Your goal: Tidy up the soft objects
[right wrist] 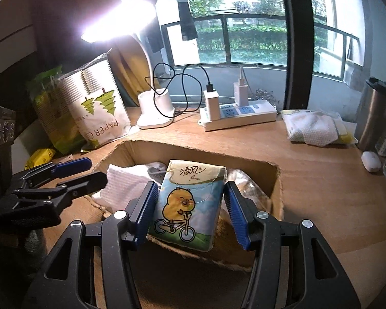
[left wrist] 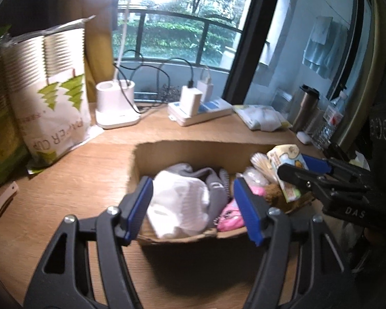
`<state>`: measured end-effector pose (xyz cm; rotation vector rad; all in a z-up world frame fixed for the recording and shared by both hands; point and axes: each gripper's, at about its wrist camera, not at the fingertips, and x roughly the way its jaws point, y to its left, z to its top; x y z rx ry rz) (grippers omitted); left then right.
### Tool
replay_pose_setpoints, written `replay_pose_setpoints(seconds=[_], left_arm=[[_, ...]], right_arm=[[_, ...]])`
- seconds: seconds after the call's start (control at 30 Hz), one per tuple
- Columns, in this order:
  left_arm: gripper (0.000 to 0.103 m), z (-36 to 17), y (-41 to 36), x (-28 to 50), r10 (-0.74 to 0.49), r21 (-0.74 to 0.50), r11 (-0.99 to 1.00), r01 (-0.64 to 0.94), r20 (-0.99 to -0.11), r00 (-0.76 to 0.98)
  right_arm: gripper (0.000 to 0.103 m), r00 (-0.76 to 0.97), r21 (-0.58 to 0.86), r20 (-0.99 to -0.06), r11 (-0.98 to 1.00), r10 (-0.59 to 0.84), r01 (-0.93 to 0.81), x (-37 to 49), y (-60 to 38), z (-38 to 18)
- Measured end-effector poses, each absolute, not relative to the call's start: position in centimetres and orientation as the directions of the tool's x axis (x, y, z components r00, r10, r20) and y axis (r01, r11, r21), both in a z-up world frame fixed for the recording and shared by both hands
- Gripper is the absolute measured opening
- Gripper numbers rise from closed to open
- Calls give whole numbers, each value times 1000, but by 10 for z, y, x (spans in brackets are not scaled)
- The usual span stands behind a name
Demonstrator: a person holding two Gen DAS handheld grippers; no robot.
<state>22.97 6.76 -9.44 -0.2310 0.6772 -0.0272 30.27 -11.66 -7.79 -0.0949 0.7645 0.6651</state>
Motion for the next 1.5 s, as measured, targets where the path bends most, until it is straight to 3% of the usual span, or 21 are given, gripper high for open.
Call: replay_pose_setpoints(seconds=[0.63,0.77,0.83,1.5], left_arm=[[68,-106,104,236,-47,-248,959,-136,-613,789],[75,-105,104,235,-47,-251,958,-136,-610,791],[77,-104,104,233,-49,-258,956,-136,-602,797],[79,-80,79,192,-60,-241,966,-90,-550,833]], right_arm=[[57,483,157,-703,776,522,-611,344,-68,-93],[69,481,164,-708,783,517,-600,346,-67,-96],[69,482,169,-708,787,516,-593,346,-68,-96],[69,536,134,-671,795,512,-591,293,-91,-70]])
